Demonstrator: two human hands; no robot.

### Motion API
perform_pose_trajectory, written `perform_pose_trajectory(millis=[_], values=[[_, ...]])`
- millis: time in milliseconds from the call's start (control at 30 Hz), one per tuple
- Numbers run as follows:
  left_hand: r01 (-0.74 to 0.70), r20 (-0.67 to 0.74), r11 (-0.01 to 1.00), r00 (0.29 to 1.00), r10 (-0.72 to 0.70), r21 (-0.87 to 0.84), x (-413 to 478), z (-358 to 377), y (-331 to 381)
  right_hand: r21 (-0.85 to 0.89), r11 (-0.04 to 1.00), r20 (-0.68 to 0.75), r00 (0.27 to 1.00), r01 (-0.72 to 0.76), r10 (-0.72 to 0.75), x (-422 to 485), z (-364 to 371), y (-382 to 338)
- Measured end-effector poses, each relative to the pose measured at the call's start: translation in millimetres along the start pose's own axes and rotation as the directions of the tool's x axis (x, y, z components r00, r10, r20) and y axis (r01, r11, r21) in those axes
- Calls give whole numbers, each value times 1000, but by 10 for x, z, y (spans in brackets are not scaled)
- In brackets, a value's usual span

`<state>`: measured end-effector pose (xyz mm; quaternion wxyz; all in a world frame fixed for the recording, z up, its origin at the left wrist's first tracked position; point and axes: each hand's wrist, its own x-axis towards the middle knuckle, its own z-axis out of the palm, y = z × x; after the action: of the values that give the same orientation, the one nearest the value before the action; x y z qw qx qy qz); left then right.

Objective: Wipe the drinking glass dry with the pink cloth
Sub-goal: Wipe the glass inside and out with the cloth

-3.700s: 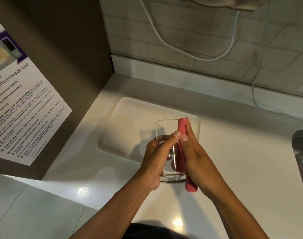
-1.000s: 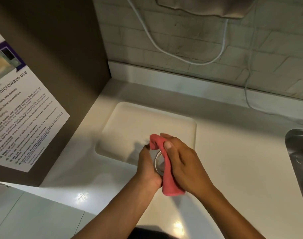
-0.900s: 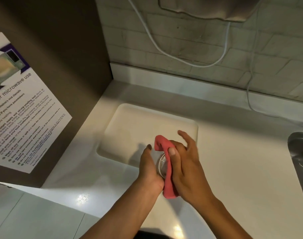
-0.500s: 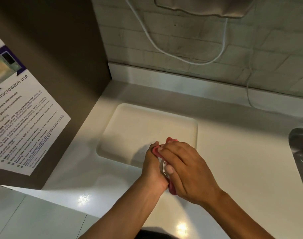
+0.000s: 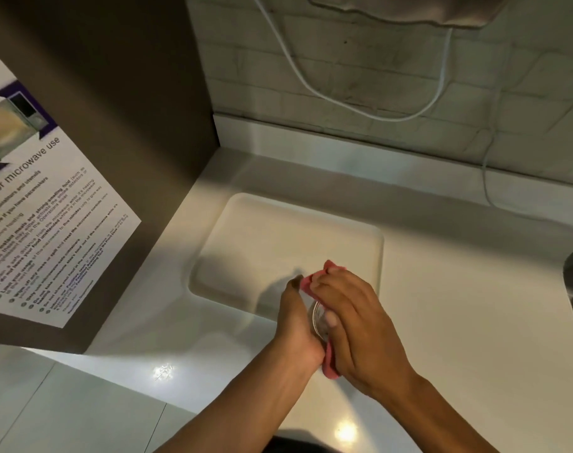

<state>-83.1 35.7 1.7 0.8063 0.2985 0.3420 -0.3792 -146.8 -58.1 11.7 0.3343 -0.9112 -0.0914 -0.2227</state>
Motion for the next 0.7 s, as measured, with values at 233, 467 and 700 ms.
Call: perform_pose_trajectory(millis=[233,467,700], values=[[-30,13,999,999,30,-38,-79,52,47,169,925,-118,924,-341,363,121,62,-120],[-40,-2,999,999,40,-22,-149,15,-31,7,989,-125,981,-150,149,99,59,-150],[10,24,1000,1000,-11,12,-2,-42,84,420,828,-58,900,-370,432,-51,104,-174]])
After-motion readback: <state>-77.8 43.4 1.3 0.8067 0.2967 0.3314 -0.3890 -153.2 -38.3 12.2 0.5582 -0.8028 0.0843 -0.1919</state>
